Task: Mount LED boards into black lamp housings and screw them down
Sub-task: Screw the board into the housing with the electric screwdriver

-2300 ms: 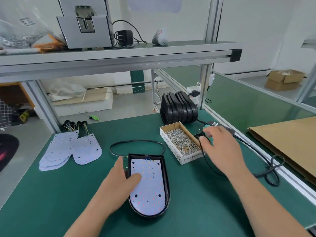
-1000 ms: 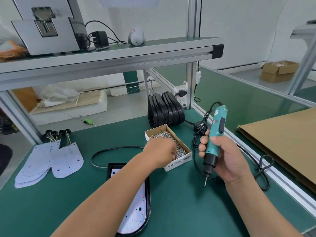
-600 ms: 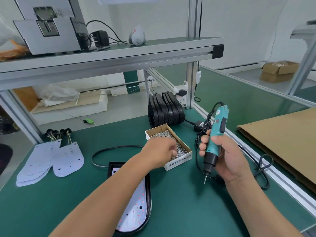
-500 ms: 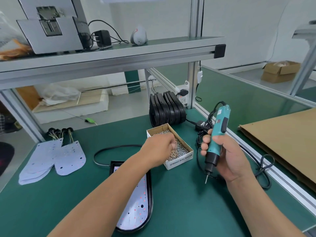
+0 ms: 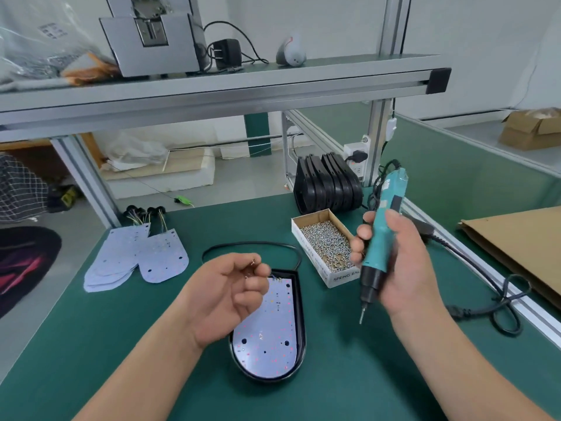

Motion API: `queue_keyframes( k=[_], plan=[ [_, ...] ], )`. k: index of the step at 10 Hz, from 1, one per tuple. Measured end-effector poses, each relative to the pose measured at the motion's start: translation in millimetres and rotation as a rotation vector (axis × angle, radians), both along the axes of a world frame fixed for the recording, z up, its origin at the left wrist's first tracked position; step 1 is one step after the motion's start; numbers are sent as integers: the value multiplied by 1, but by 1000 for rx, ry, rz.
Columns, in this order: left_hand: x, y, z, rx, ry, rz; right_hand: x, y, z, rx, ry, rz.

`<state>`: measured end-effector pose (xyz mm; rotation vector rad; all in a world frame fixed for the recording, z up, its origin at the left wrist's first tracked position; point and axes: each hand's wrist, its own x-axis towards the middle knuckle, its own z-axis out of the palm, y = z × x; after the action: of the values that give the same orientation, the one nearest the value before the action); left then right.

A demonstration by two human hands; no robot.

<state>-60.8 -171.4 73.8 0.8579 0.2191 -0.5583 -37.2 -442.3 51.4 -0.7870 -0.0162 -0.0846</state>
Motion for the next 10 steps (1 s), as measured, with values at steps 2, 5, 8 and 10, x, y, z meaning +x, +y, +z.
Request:
queue_keyframes(
  k=[2,5,8,10],
  plan=[
    [-12,9,-5,344,-286,-63,17,49,34,152,52,-27],
    [-29,-1,-11,822,-621,-143,14,77,30,328,-103,-158],
    [-35,3,-15,858,-623,-147,5,89,28,226,-185,-130],
    [-36,5,-18,884,-650,-135,4,90,25,183,-204,-123]
  ],
)
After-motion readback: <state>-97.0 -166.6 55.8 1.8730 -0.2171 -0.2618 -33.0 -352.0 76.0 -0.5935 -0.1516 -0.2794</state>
